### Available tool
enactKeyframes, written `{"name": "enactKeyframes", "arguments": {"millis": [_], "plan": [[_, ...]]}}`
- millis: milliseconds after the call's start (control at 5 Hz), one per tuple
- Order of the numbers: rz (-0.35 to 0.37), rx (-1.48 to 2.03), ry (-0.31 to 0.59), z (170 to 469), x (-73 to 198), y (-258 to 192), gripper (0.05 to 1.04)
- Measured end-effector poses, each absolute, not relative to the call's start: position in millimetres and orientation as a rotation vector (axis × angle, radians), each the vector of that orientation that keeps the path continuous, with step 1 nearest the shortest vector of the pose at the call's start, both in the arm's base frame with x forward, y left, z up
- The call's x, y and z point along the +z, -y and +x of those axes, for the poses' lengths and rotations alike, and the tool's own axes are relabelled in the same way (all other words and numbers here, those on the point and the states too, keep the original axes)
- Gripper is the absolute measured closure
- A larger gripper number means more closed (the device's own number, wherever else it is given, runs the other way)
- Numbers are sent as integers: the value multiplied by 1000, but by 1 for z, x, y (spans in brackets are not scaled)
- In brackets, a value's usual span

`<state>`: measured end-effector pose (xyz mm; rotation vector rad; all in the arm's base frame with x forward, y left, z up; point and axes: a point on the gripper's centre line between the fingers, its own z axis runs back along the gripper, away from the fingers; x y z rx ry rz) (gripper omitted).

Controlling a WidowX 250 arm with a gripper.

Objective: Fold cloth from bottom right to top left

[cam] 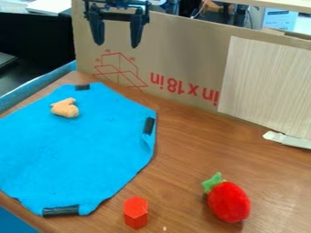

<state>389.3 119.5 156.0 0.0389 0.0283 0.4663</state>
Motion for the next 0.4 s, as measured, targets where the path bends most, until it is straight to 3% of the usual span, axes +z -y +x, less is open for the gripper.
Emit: {"name": "enactKeyframes", "arguments": {"millis": [400], "plan": [[61, 410, -115, 371, 109, -113, 83]]}}
